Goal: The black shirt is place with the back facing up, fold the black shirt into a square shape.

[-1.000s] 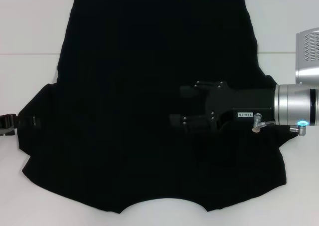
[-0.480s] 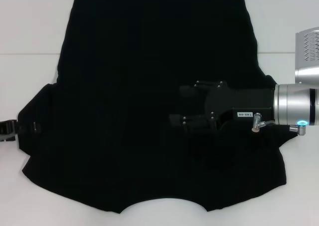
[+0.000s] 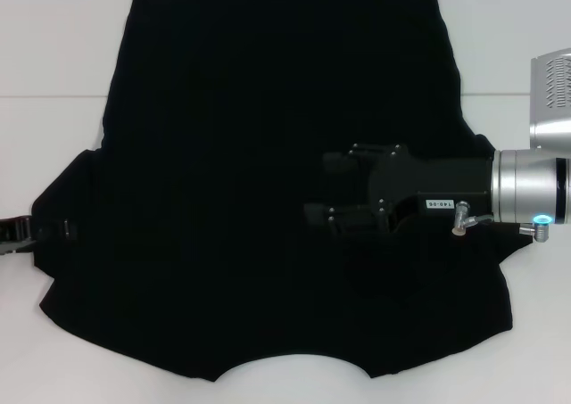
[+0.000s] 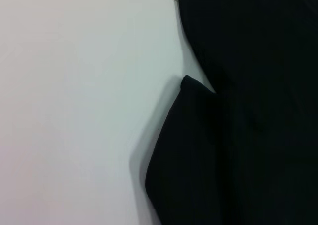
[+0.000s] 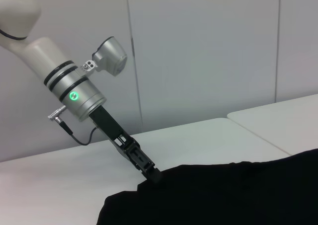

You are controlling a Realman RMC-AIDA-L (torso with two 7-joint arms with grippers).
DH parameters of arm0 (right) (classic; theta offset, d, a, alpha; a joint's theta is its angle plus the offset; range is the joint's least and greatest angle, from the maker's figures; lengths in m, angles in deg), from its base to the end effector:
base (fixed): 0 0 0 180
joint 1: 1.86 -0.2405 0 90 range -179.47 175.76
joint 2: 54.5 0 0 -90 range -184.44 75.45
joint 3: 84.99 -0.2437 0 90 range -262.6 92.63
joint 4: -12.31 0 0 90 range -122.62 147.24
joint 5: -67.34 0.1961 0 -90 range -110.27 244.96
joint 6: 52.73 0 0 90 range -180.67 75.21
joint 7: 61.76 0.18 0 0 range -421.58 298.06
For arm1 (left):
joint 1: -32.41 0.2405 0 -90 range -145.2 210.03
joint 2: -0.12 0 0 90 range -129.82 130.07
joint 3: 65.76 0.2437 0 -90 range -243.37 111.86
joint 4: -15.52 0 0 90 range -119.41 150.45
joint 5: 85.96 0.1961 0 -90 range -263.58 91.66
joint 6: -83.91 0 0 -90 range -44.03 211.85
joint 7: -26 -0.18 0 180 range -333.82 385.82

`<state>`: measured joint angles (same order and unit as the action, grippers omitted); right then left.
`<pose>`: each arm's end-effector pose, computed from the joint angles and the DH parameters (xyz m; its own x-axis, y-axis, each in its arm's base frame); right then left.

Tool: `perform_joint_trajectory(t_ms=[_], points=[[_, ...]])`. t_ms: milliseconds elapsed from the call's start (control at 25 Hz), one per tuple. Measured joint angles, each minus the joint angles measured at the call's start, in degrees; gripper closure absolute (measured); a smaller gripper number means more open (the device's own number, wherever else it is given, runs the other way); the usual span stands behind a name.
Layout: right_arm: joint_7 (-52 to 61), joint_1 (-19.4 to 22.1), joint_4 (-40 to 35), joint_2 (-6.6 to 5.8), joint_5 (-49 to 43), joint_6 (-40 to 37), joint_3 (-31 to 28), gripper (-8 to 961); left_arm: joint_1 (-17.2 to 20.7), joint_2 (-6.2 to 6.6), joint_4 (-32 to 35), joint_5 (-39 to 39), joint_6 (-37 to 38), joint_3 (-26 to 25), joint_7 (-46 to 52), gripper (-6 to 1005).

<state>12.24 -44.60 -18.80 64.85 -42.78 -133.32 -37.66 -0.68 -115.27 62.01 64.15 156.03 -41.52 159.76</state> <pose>0.1626 0.3684 -0.0580 0.8706 -0.1594 -0.4654 -0.2612 -0.9514 -0.1628 -0.3502 0.3603 0.0499 0.2033 0.8513 0.4837 0.9408 -0.0331 -0.3373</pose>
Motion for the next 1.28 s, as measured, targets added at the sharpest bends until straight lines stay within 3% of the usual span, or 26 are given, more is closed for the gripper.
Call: perform_joint_trajectory(t_ms=[320, 440, 880, 1280], points=[[-0.2, 0.0, 0.0, 0.0, 0.0, 0.0, -0.1, 69, -0.2, 0.04, -0.1, 0.0, -0.5, 0.0, -0.7, 153], [-0.3, 0.0, 0.0, 0.0, 0.0, 0.0, -0.4, 69, -0.4, 0.06, -0.4, 0.0, -1.3, 0.0, -1.5, 392], [-0.5, 0.3, 0.0, -0.02, 0.5, -0.4, -0.5, 69, -0.2, -0.15, -1.0, 0.0, -4.7, 1.6, -1.8, 873], [-0.7, 0.4, 0.0, -0.08, 0.5, -0.4, -0.5, 69, 0.0, -0.19, -1.3, 0.0, -4.7, 1.8, -1.8, 911]])
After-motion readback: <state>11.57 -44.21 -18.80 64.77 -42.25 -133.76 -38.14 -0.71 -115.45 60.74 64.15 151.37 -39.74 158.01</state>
